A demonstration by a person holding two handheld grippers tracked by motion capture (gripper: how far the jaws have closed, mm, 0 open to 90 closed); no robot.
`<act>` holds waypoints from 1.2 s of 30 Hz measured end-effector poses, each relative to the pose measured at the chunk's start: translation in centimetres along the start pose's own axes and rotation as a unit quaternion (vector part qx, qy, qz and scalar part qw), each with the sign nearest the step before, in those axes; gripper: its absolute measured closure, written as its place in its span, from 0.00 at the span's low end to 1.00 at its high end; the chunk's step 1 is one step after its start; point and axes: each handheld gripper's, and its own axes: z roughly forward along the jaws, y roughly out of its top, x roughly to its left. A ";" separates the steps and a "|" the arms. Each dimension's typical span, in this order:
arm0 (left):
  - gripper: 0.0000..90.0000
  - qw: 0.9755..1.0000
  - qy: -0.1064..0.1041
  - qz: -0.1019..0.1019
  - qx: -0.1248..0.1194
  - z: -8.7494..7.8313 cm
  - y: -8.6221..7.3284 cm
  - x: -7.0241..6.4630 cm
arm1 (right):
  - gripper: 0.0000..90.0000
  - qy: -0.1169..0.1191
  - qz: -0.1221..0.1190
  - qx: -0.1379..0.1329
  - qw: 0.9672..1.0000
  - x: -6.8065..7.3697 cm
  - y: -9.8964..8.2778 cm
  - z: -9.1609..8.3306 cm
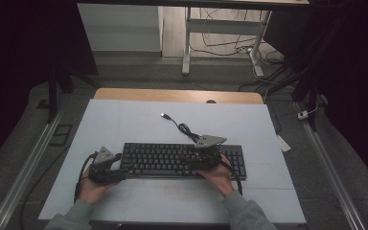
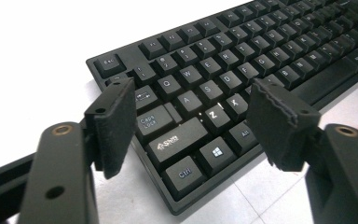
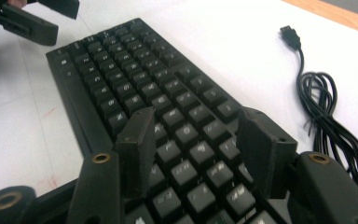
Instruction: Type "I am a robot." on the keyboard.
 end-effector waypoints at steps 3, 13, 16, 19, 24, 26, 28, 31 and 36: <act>0.35 1.000 -0.004 -0.001 0.002 -0.1 -0.1 0.1 | 0.50 -0.004 0.002 0.004 1.000 -0.1 -0.6 -0.6; 0.37 1.000 -0.005 -0.001 0.003 -0.1 -0.2 0.3 | 0.50 -0.020 0.015 -0.003 1.000 -0.7 -2.5 -3.2; 0.38 1.000 -0.006 0.001 0.003 -0.1 -0.1 0.3 | 0.50 -0.023 0.019 -0.009 1.000 -0.8 -2.7 -3.5; 0.39 1.000 -0.008 0.004 0.002 -0.1 0.0 0.3 | 0.50 -0.024 0.017 -0.009 1.000 -0.8 -2.8 -3.6; 0.38 0.999 -0.038 0.016 0.009 -0.4 0.9 0.2 | 0.50 -0.021 0.018 -0.010 1.000 -0.8 -2.8 -3.5; 0.38 0.999 -0.045 0.029 0.011 -0.4 1.3 -0.2 | 0.50 -0.023 0.020 -0.010 0.999 -0.8 -2.8 -3.5; 0.38 0.998 -0.053 0.039 0.013 -0.4 1.8 -0.5 | 0.50 -0.025 0.021 -0.008 0.999 -0.8 -2.9 -3.6; 0.39 0.997 -0.060 0.053 0.013 -0.4 2.4 -1.0 | 0.50 -0.026 0.023 -0.010 0.999 -0.9 -3.0 -3.8; 0.40 0.996 -0.067 0.062 0.013 -0.2 3.7 -1.3 | 0.50 -0.035 0.026 -0.011 0.999 -1.1 -3.2 -4.2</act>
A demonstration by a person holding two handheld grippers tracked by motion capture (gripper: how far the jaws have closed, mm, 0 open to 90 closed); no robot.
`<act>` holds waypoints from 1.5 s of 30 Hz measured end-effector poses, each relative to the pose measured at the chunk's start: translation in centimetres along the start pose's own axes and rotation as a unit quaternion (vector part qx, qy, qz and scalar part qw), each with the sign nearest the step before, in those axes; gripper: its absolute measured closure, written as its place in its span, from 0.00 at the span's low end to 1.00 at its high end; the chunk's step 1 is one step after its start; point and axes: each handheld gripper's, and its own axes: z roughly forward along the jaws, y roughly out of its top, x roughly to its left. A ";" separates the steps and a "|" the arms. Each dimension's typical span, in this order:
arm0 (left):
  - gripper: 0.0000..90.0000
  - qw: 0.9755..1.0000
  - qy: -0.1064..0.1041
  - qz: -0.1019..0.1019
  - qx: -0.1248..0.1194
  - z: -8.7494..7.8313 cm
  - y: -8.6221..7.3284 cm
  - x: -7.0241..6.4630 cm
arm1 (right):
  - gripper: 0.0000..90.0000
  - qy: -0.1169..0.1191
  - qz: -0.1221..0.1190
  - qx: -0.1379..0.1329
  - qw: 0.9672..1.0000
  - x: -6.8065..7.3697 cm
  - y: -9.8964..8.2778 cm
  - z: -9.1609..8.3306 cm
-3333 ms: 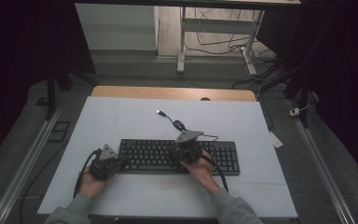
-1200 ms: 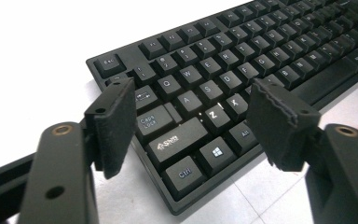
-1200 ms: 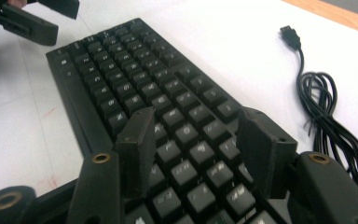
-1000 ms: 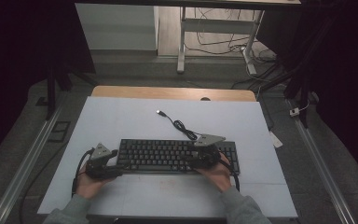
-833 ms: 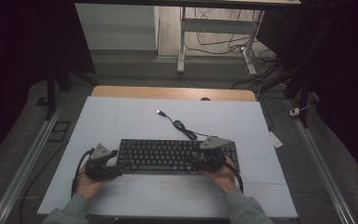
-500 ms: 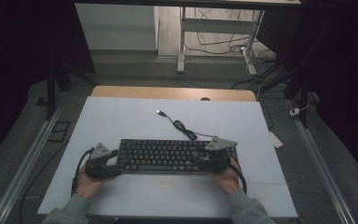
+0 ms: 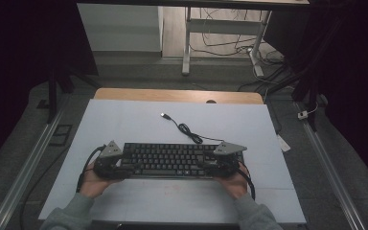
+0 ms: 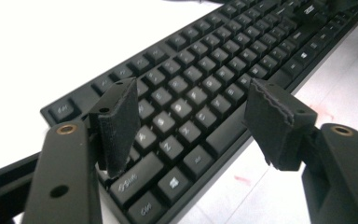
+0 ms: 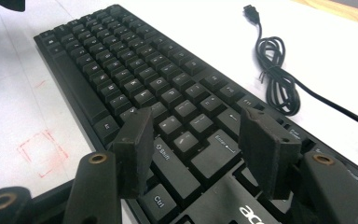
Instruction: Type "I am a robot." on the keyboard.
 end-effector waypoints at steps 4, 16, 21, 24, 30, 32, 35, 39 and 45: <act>0.41 1.000 -0.005 0.008 0.006 0.4 1.1 -0.2 | 0.50 -0.004 0.004 -0.005 1.000 -0.1 -0.1 -0.2; 0.47 0.999 -0.032 0.035 0.017 1.9 2.6 -1.6 | 0.50 -0.005 0.009 -0.005 1.000 -0.2 -0.5 -0.5; 0.52 0.998 -0.043 0.046 0.022 2.5 2.3 -2.3 | 0.50 -0.005 0.010 -0.003 1.000 0.0 -0.7 -0.5; 0.57 0.997 -0.047 0.050 0.027 2.9 2.1 -2.6 | 0.50 -0.006 0.007 0.001 1.000 0.1 -0.7 -0.4; 0.74 0.996 -0.056 0.057 0.036 3.6 1.9 -3.0 | 0.50 -0.005 0.006 0.002 1.000 0.0 -0.8 -0.3; 0.81 0.996 -0.058 0.060 0.039 3.8 1.8 -3.1 | 0.50 -0.005 0.006 0.002 1.000 0.0 -0.8 -0.3; 0.90 0.995 -0.062 0.063 0.042 4.1 1.7 -3.2 | 0.50 -0.003 0.005 0.002 1.000 0.0 -0.8 -0.3; 0.99 0.994 -0.068 0.070 0.051 4.6 1.5 -3.5 | 0.50 -0.005 0.001 0.008 1.000 0.0 -0.8 -0.1; 0.99 0.993 -0.067 0.074 0.063 5.3 1.3 -3.7 | 0.50 -0.005 -0.004 0.012 1.000 0.1 -0.8 0.1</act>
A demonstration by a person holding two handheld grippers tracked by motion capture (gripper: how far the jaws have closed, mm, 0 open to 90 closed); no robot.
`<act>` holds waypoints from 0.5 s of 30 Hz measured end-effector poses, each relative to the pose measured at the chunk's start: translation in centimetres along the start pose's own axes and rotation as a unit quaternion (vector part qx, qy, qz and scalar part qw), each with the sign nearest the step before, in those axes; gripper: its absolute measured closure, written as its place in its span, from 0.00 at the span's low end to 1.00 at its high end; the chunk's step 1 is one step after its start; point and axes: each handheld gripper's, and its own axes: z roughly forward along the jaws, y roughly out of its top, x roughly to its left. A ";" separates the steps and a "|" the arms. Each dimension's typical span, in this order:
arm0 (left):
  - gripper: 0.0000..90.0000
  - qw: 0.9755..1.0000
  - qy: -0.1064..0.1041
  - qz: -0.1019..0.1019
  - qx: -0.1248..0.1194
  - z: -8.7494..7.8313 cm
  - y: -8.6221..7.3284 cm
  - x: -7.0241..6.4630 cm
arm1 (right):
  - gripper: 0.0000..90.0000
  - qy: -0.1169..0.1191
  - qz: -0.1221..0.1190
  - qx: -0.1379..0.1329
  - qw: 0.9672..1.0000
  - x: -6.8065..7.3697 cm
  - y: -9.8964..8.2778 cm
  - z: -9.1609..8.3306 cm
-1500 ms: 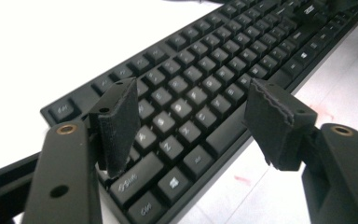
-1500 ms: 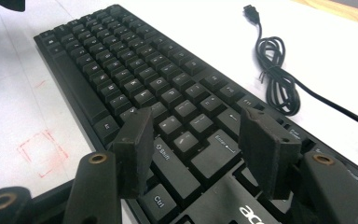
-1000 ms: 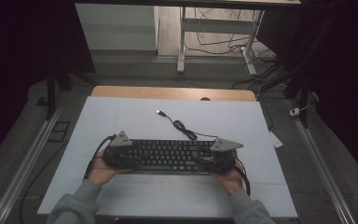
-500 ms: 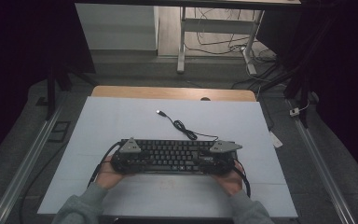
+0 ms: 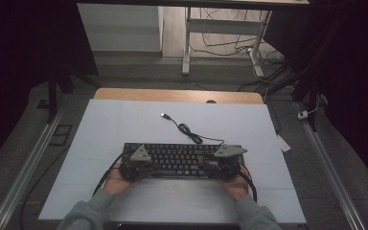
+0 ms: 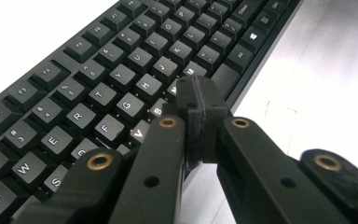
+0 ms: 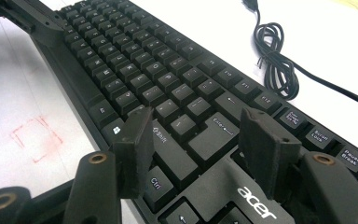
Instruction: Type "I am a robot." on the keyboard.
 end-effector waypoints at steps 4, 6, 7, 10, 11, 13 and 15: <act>0.99 1.000 0.002 0.003 0.008 0.3 -0.1 -0.1 | 0.50 -0.001 -0.003 0.004 1.000 0.0 0.0 0.1; 0.99 1.000 0.003 0.003 0.011 0.5 -0.1 -0.1 | 0.50 -0.001 -0.004 0.005 1.000 0.0 0.0 0.1; 0.99 1.000 0.003 0.004 0.013 0.5 -0.2 0.0 | 0.50 -0.002 -0.004 0.005 1.000 0.0 0.0 0.1; 0.99 1.000 0.004 0.004 0.017 0.7 -0.2 -0.1 | 0.50 -0.002 -0.003 0.006 1.000 0.0 0.0 0.1; 0.99 1.000 0.005 0.004 0.019 0.7 -0.2 -0.1 | 0.50 -0.002 -0.003 0.006 1.000 0.0 0.0 0.1; 0.99 1.000 0.004 0.005 0.020 0.8 -0.3 -0.1 | 0.50 -0.002 -0.003 0.006 1.000 0.0 0.0 0.1; 0.99 1.000 0.004 0.005 0.021 0.8 -0.3 -0.1 | 0.50 -0.003 -0.003 0.007 1.000 0.0 0.0 0.1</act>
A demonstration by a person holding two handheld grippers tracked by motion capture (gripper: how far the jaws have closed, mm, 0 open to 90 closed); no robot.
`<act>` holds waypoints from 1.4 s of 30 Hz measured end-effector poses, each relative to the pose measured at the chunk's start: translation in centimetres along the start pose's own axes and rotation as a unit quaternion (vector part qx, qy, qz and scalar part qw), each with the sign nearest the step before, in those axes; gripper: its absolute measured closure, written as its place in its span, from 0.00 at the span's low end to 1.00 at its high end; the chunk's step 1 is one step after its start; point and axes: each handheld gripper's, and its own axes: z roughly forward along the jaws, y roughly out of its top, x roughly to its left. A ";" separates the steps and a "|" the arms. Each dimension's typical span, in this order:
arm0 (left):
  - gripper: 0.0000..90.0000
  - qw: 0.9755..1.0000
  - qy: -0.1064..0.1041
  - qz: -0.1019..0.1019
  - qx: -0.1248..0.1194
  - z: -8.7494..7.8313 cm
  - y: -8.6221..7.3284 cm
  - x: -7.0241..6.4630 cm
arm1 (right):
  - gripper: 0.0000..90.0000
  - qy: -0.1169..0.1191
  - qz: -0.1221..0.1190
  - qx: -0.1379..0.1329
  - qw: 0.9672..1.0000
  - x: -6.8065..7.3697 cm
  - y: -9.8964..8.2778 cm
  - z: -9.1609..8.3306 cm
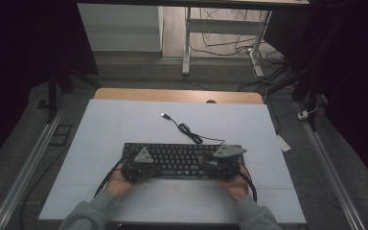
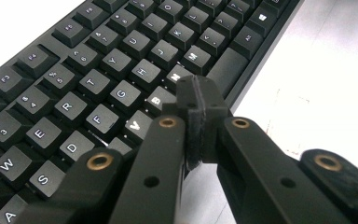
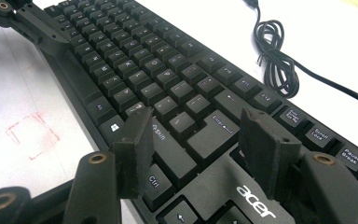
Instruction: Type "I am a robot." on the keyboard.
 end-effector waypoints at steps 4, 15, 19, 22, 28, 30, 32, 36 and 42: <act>0.99 1.000 0.003 -0.001 0.004 0.2 -0.1 0.0 | 0.50 0.002 0.000 -0.001 1.000 0.0 0.0 0.0; 0.99 1.000 0.002 0.002 0.009 0.7 -0.2 0.0 | 0.50 0.001 -0.001 -0.002 1.000 0.0 0.0 0.0; 0.99 1.000 0.009 0.003 0.001 0.2 -0.1 0.0 | 0.50 0.002 -0.001 -0.003 1.000 0.0 0.0 0.0; 0.99 1.000 0.009 -0.008 -0.021 -0.6 0.0 0.2 | 0.50 -0.001 -0.002 -0.001 1.000 0.0 0.0 0.0; 0.97 0.998 0.022 -0.027 -0.052 -2.3 0.1 0.6 | 0.50 0.000 -0.002 0.000 1.000 -0.1 0.0 0.0; 0.92 0.997 0.027 -0.035 -0.061 -2.8 0.1 0.8 | 0.50 0.000 -0.002 -0.001 1.000 -0.1 0.0 0.0; 0.86 0.996 0.031 -0.043 -0.069 -3.1 0.1 1.1 | 0.50 0.000 -0.002 -0.001 1.000 -0.1 0.0 0.0; 0.69 0.994 0.045 -0.060 -0.079 -3.8 -0.2 1.6 | 0.50 -0.001 -0.003 0.000 1.000 -0.2 0.0 0.0; 0.52 0.992 0.053 -0.079 -0.086 -4.7 -0.5 2.2 | 0.50 -0.002 -0.003 0.000 1.000 -0.2 0.0 -0.1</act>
